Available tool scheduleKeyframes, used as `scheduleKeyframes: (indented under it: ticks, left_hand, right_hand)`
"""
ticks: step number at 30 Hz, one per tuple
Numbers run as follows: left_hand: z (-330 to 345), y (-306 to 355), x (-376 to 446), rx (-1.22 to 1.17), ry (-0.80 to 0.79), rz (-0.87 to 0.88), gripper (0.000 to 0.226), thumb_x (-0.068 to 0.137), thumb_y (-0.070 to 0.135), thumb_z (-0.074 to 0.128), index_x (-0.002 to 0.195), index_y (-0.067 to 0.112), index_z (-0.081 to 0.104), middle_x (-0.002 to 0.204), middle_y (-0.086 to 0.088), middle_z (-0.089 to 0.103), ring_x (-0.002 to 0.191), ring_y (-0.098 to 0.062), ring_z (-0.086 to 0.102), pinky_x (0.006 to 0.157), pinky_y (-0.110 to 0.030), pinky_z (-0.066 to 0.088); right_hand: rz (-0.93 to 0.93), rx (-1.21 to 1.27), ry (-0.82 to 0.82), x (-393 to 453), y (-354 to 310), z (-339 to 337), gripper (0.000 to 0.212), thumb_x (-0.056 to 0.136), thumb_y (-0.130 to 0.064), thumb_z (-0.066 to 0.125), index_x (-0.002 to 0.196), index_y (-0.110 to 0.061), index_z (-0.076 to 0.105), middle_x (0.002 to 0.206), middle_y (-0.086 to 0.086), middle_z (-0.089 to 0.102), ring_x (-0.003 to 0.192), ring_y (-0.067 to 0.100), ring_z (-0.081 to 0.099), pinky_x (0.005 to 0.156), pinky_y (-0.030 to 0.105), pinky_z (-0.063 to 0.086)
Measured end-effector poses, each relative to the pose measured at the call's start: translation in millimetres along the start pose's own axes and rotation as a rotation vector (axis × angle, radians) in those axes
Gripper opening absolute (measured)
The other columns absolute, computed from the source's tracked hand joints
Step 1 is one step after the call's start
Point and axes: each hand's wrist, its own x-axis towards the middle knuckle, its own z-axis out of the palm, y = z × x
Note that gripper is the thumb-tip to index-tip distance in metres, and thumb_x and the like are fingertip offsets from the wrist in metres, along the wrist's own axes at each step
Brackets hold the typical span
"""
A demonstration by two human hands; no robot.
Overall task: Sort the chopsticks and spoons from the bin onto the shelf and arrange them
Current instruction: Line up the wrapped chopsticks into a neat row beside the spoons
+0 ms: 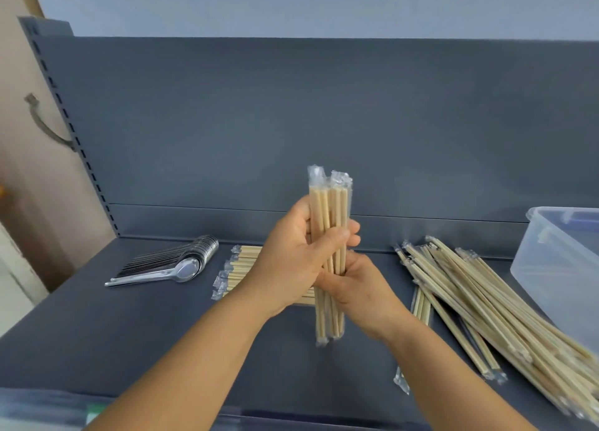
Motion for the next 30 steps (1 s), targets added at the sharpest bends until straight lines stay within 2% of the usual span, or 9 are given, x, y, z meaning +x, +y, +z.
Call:
scheduleKeyframes:
  ticks: [2,5,9,13,17,21,24,27,30]
  left_hand:
    - [-5.3,-1.5,-3.1,0.022,-0.068,-0.04,0.025,0.088,0.011,0.066,0.107,0.022,0.057,0.101,0.003,0.073,0.096,-0.012,0.069,0.072,-0.022,0.056]
    - [-13.4,-4.3,-7.2,0.007,-0.12,-0.159,0.023,0.092,0.007,0.058,0.11,0.021,0.06,0.105,0.004,0.072,0.096,-0.009,0.069,0.05,-0.013,0.047]
    - [-20.4,-11.5,-5.7,0.059,-0.018,-0.143,0.015,0.093,0.012,0.058,0.101,0.023,0.064,0.097,0.002,0.074,0.086,-0.02,0.072,0.045,-0.029,0.048]
    - [-26.1,-13.3,-9.9,0.046,0.097,-0.097,0.013,0.094,0.01,0.057,0.101,0.019,0.063,0.093,0.001,0.074,0.084,-0.021,0.072,0.063,-0.063,0.049]
    - [-36.0,-17.8,-8.6,0.101,0.227,-0.077,0.019,0.09,0.007,0.06,0.103,0.021,0.061,0.099,0.003,0.073,0.094,-0.009,0.068,0.088,-0.043,0.051]
    - [-56.9,-23.4,-12.6,0.865,0.416,0.156,0.079,0.081,0.012,0.07,0.146,0.019,0.025,0.152,-0.001,0.027,0.141,-0.015,0.022,0.116,-0.034,0.019]
    - [-65.5,-28.9,-22.0,1.494,0.156,0.461,0.074,0.071,0.004,0.074,0.136,0.018,0.043,0.142,-0.002,0.041,0.141,-0.027,0.024,0.113,-0.044,0.005]
    - [-67.1,-54.2,-30.8,1.583,-0.21,0.278,0.046,0.089,0.01,0.055,0.131,0.023,0.044,0.126,0.007,0.05,0.132,-0.019,0.035,0.113,-0.037,0.0]
    - [-73.1,-77.6,-35.0,1.56,-0.308,0.113,0.041,0.093,0.008,0.041,0.132,0.021,0.039,0.124,0.003,0.048,0.119,-0.02,0.043,0.101,-0.029,0.026]
  right_hand:
    - [0.031,0.032,-0.036,-1.2,7.3,2.9,0.027,0.081,-0.031,0.065,0.088,-0.005,0.07,0.087,0.009,0.073,0.088,0.017,0.069,0.084,0.029,0.052]
    - [0.053,0.083,-0.069,-1.2,15.6,4.4,0.031,0.082,-0.031,0.062,0.095,-0.004,0.07,0.097,0.013,0.073,0.1,0.025,0.067,0.096,0.037,0.05]
    - [0.068,0.108,-0.096,1.3,20.3,5.3,0.022,0.083,-0.024,0.063,0.094,-0.005,0.069,0.091,0.007,0.073,0.095,0.018,0.068,0.09,0.029,0.051]
    - [0.064,0.055,-0.109,-5.2,30.8,9.7,0.014,0.093,-0.018,0.057,0.098,-0.007,0.064,0.088,0.005,0.069,0.089,0.018,0.064,0.091,0.031,0.051]
    - [0.084,-0.065,-0.062,-1.9,29.2,17.3,0.015,0.097,-0.008,0.049,0.09,-0.013,0.062,0.077,-0.004,0.066,0.071,0.008,0.061,0.077,0.022,0.05]
    - [0.053,-0.618,0.006,6.2,19.3,12.2,0.016,0.097,-0.018,0.047,0.083,-0.017,0.055,0.067,-0.01,0.061,0.066,0.008,0.059,0.064,0.02,0.044]
    - [-0.013,-0.962,-0.04,10.1,20.6,19.2,0.013,0.099,-0.022,0.042,0.086,-0.018,0.042,0.078,0.001,0.056,0.074,0.027,0.053,0.067,0.034,0.042]
    - [-0.054,-1.181,-0.081,12.7,32.7,33.4,0.009,0.096,-0.015,0.044,0.105,-0.016,0.047,0.098,0.004,0.06,0.089,0.028,0.057,0.069,0.031,0.035]
    - [-0.139,-1.386,-0.075,11.1,50.9,45.5,0.036,0.065,-0.005,0.071,0.098,-0.014,0.06,0.084,0.003,0.063,0.076,0.024,0.062,0.066,0.028,0.043]
